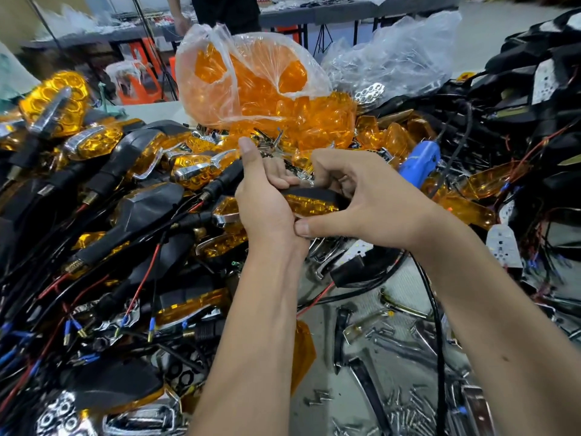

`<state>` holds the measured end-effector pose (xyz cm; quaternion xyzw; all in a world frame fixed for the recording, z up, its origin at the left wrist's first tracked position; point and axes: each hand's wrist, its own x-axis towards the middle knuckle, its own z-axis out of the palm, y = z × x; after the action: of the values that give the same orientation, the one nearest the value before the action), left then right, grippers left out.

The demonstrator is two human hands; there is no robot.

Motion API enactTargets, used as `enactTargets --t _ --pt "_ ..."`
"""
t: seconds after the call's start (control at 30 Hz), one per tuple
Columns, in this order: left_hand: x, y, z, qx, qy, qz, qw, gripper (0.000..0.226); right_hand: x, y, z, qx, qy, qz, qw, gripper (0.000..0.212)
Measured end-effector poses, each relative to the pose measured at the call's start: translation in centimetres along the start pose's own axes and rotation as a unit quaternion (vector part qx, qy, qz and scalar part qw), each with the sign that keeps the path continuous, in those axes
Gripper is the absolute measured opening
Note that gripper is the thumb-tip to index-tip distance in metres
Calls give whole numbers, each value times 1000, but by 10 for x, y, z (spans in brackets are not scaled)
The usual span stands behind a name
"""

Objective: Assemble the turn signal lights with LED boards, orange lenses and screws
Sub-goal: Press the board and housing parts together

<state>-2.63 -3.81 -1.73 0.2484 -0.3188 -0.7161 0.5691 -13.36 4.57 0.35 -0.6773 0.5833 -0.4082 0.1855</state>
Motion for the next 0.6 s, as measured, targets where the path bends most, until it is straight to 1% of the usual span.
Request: enactTargets --t 0.07,0.13,0.2,0.27,0.37,0.4,0.47,0.53,0.6 --pt "-1 0 2 23 13 14 1000 66 -2 2 -2 4 -10 6 1000 52" --pt "-1 0 1 37 28 18 999 66 -1 0 -2 -27 -26 18 999 49" --pt "-1 -1 -1 36 38 11 999 66 1 -3 -3 -82 -42 33 995 46" --pt "1 0 -2 29 28 -8 999 68 3 -6 -6 -95 -57 55 992 41" --pt "3 2 -5 -19 -53 -28 998 76 3 -12 -5 9 -82 125 989 33" --pt "2 2 -5 -21 -76 -23 997 80 2 -13 -4 62 -70 155 983 36" --pt "-1 -2 -4 -29 -109 -24 993 84 2 -14 -1 183 -23 225 957 41" --pt "-4 -5 -1 -32 -117 -33 992 85 2 -14 -1 235 -8 269 934 41" --pt "-5 -5 2 -50 -103 -37 993 83 1 -14 0 247 -29 282 926 41"
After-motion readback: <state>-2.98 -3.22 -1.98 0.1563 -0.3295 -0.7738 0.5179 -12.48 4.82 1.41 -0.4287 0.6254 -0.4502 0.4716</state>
